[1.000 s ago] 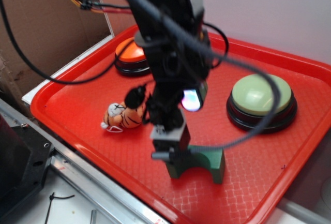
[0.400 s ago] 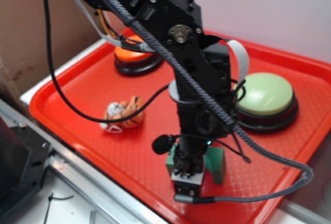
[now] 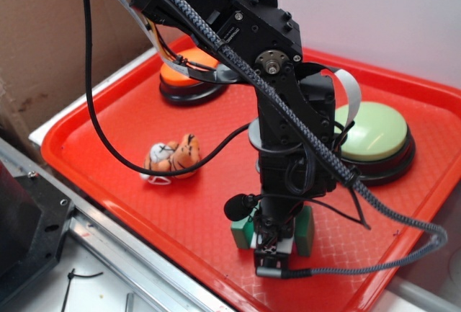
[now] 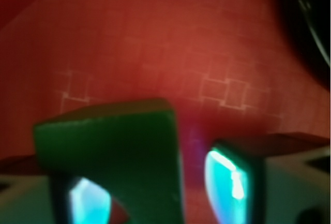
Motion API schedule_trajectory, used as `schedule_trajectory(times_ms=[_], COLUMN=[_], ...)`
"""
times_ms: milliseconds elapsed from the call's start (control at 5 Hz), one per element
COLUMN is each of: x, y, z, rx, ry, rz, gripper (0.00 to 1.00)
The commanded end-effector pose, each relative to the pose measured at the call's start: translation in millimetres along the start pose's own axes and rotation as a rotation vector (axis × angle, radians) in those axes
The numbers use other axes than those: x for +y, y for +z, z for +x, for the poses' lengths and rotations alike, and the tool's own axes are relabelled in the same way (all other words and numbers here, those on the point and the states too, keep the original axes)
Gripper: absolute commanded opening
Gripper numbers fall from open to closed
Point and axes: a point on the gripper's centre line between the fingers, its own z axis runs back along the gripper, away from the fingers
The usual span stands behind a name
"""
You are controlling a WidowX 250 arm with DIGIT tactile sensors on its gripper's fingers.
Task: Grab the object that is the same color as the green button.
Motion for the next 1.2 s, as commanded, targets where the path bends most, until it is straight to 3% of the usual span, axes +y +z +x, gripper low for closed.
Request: schedule_trajectory(times_ms=[0, 200, 600, 1000], x=[3, 16, 47, 76], y=[48, 86, 153, 167], z=[-9, -23, -65, -83], rx=[0.031, 0.008, -0.108, -0.167], ry=[0.229, 0.478, 0.903, 1.024], rz=[-0.018, -0.116, -0.14, -0.096], gripper=[0.0, 0.0, 0.0, 0.0])
